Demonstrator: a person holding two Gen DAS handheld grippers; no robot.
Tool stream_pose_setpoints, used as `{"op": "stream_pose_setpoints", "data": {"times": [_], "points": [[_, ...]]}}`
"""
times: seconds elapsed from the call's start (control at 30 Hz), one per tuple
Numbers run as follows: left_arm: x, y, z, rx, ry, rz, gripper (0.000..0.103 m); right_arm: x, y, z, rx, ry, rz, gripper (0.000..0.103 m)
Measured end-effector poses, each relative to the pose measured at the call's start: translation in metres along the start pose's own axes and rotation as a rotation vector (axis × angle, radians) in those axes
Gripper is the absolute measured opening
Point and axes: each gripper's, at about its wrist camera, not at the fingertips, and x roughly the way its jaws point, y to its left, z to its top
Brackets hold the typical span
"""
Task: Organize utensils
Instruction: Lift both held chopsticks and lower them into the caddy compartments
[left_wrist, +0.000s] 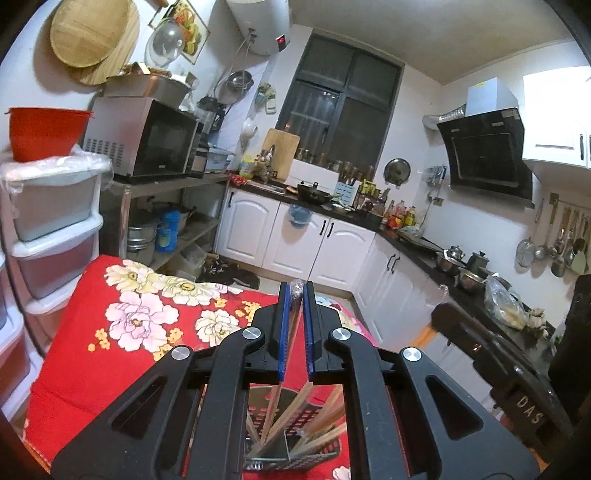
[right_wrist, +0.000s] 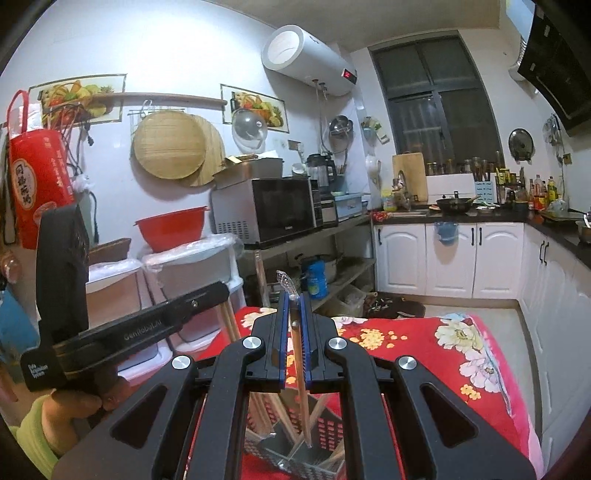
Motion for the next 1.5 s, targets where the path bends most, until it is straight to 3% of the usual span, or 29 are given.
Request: {"op": "stream_pose_setpoints", "data": {"times": [0.33,1.0,1.4,1.5], "points": [[0.025,0.007,-0.017,-0.014,0.032,0.024,0.002,0.024,-0.015,-0.018,0.021,0.043,-0.041,0.006],[0.054,0.026,-0.062,-0.042,0.104,0.070,0.002,0.062,-0.028,-0.070,0.073,0.167,-0.026,0.006],[0.043,0.024,-0.077,-0.034,0.135,0.087,0.003,0.059,-0.031,-0.085,0.087,0.202,-0.055,0.007],[0.036,0.024,-0.077,-0.034,0.139,0.089,0.009,0.056,-0.031,-0.085,0.089,0.209,-0.054,0.007]]}}
